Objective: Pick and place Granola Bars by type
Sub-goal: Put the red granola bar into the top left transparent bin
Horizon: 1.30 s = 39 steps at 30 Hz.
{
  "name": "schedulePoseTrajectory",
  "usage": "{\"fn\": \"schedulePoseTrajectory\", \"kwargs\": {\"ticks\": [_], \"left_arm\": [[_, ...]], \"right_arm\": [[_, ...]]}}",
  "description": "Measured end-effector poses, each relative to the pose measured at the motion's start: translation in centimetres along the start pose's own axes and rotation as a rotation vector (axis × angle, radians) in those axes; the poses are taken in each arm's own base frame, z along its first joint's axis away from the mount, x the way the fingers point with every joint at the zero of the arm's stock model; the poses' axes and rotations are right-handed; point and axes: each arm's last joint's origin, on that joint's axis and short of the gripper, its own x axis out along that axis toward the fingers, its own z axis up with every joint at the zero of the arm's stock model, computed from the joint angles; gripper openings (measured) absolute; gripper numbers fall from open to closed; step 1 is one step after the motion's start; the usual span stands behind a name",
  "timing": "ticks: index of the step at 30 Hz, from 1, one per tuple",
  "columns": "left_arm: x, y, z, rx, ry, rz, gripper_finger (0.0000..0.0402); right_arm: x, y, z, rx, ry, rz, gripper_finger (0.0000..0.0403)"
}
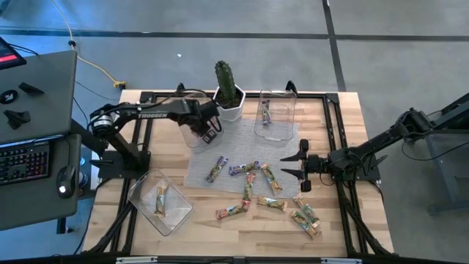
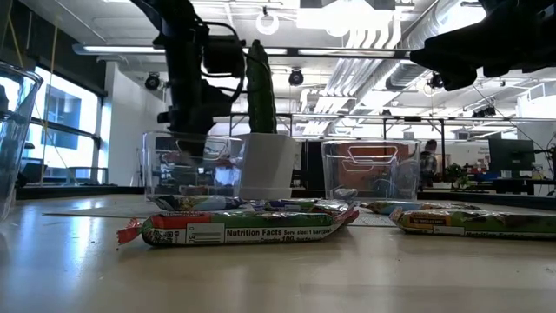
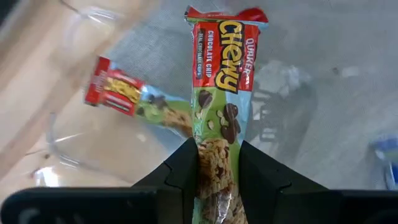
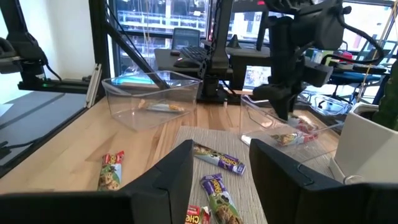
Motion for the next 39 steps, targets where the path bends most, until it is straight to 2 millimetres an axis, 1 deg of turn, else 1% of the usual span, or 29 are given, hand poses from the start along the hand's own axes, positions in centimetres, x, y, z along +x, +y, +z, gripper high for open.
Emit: {"fn": "schedulePoseTrajectory", "kwargs": {"ticks": [2, 7, 12, 16, 26, 28, 30, 33, 35, 37, 39], "left_arm": [[0.2, -0.1, -0.3, 0.027, 0.015, -0.017, 0.0091], [1.5, -0.7, -1.1, 0.08, 0.006, -0.087, 0.0091], [3.1, -0.8, -1.9, 0.086, 0.023, -0.121, 0.0091], [3.2, -0.7, -2.1, 0.091, 0.021, -0.102, 0.0094], [3.1, -0.8, -1.8, 0.111, -0.013, -0.108, 0.0159], [2.5, -0.8, -1.4, 0.112, 0.002, -0.108, 0.0162], [1.1, -0.8, -0.6, 0.117, 0.011, -0.11, 0.0162], [-1.6, -0.7, 0.6, 0.133, 0.048, -0.092, 0.0158], [-3.5, -0.8, 1.5, 0.134, 0.034, -0.093, 0.0156], [-5.7, -1.4, 2.3, 0.12, 0.008, -0.119, 0.0154], [-7.6, -2.5, 2.6, 0.121, -0.024, -0.162, 0.0154]], "right_arm": [[0.0, 0.0, 0.0, 0.0, 0.0, 0.0, 0.0142], [0.0, 0.0, 0.0, -0.001, 0.0, 0.0, 0.0142], [0.0, 0.0, 0.0, 0.0, 0.0, 0.0, 0.0142], [0.0, 0.0, 0.0, 0.0, 0.0, 0.0, 0.0142], [0.0, 0.0, 0.0, -0.003, 0.001, 0.0, 0.0142], [0.0, 0.0, 0.0, -0.003, 0.001, 0.0, 0.0142], [0.0, 0.0, 0.0, -0.003, 0.0, 0.0, 0.0142], [0.0, 0.0, 0.0, -0.002, -0.004, -0.001, 0.0142], [0.0, 0.0, 0.1, -0.015, -0.012, -0.001, 0.0142], [0.0, 0.0, 0.1, -0.029, -0.013, -0.001, 0.0142], [0.0, 0.0, 0.1, -0.029, -0.013, -0.001, 0.0142]]}}
